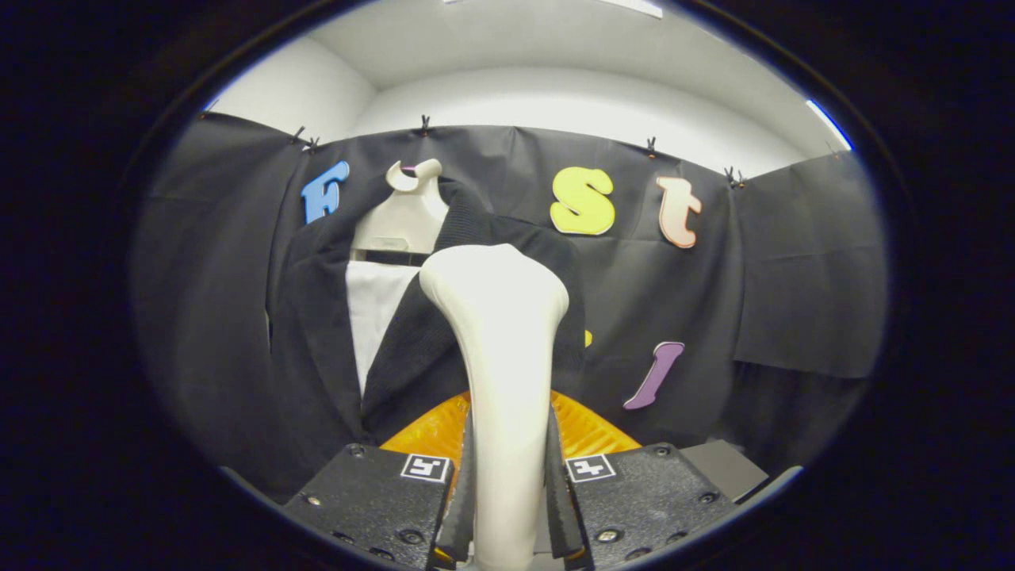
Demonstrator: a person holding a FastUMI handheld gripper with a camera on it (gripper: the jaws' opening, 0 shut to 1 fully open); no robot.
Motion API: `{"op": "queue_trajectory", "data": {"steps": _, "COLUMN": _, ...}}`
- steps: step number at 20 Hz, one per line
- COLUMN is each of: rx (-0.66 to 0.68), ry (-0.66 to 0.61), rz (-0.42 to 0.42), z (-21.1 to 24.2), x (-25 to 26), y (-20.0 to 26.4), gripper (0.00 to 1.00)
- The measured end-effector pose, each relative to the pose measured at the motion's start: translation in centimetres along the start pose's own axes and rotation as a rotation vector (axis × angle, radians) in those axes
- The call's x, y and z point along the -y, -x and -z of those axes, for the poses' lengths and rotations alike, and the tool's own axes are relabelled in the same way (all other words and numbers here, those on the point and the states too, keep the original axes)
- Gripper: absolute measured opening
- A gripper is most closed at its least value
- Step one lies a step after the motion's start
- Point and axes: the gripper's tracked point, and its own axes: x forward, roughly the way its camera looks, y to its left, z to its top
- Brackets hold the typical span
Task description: Iron the clothes twice with a garment steamer, once on the left side and once on the right side.
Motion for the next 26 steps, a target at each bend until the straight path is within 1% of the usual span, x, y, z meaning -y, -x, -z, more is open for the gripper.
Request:
{"op": "queue_trajectory", "data": {"steps": 7, "rx": -0.066, "ry": 0.028, "rz": -0.008, "z": 4.2, "x": -1.1, "y": 0.0, "gripper": 0.40}}
{"op": "queue_trajectory", "data": {"steps": 13, "rx": -0.142, "ry": 0.008, "rz": -0.023, "z": 9.1, "x": -1.3, "y": 0.5, "gripper": 0.40}}
{"op": "queue_trajectory", "data": {"steps": 16, "rx": -0.168, "ry": 0.006, "rz": -0.022, "z": 10.7, "x": -1.2, "y": 0.6, "gripper": 0.40}}
{"op": "queue_trajectory", "data": {"steps": 19, "rx": -0.189, "ry": 0.009, "rz": -0.023, "z": 12.7, "x": -0.9, "y": 2.0, "gripper": 0.40}}
{"op": "queue_trajectory", "data": {"steps": 26, "rx": -0.274, "ry": 0.025, "rz": -0.037, "z": 17.9, "x": -0.9, "y": 3.3, "gripper": 0.40}}
